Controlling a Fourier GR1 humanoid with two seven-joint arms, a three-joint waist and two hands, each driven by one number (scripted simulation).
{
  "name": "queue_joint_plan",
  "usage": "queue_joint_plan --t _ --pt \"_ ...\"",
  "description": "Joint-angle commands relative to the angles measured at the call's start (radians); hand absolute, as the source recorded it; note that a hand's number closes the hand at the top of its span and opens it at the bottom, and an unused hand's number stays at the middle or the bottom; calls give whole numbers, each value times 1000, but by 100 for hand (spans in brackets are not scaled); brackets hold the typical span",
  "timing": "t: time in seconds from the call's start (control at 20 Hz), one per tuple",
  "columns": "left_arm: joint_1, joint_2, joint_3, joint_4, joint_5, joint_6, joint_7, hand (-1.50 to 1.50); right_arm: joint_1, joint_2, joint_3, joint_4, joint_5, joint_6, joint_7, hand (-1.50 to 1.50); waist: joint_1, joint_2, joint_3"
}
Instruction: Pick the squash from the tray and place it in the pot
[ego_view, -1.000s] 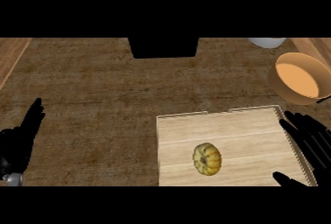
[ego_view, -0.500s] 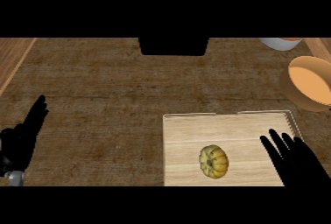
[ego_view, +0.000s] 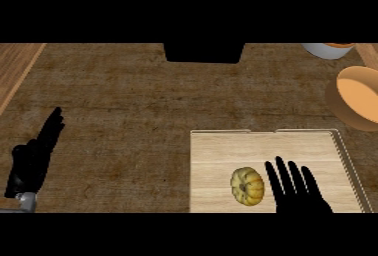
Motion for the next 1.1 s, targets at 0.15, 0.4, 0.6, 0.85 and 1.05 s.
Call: queue_joint_plan --t 0.15,0.4,0.6,0.85,1.05 --pt "-6 19 35 50 10 -42 -38 0 -159 308 22 190 17 283 201 -150 -15 -3 3" --pt "-8 -5 33 22 -2 -11 0 0 -198 411 30 366 140 267 194 -150 -22 -7 5" --pt "7 -3 35 -10 -15 -9 22 0 -253 430 -60 416 121 312 163 -150 -25 -7 6" --pt "62 -37 5 -90 -35 8 51 0 -249 432 -26 448 100 299 219 -150 -22 -10 7" --pt "35 -5 55 -68 -22 -28 44 0 -294 432 -80 568 110 240 186 -150 -23 -8 7"
